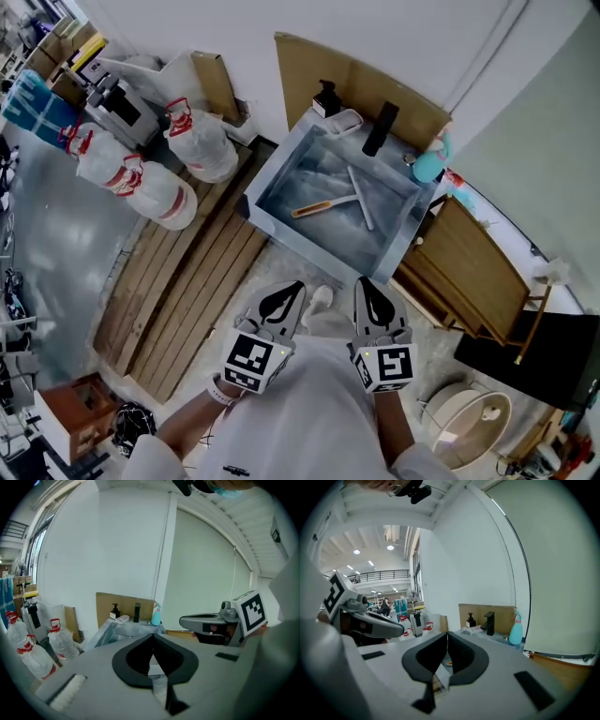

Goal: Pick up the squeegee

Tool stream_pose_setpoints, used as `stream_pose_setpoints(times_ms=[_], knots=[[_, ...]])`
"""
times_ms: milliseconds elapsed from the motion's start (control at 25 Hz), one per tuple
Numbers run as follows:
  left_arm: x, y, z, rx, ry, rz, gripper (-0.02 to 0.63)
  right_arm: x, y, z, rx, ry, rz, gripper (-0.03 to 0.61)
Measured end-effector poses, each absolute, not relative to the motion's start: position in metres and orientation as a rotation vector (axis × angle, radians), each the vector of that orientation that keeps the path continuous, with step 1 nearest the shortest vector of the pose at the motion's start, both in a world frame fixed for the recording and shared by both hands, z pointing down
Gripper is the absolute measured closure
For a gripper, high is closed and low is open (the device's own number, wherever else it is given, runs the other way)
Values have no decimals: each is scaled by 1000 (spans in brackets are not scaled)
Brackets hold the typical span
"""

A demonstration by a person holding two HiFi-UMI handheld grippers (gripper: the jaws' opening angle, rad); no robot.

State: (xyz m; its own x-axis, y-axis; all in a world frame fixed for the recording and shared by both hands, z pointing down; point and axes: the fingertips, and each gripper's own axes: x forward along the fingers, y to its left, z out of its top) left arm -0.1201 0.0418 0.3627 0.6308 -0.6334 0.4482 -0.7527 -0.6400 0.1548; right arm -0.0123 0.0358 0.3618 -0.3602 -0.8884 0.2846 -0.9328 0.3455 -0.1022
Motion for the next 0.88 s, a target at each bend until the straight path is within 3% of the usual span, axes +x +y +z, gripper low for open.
stream_pose_setpoints(times_ms=[880], knots=[[-77, -35, 396, 2533, -915, 616, 609, 16, -33, 380, 1654, -2453, 472, 572]])
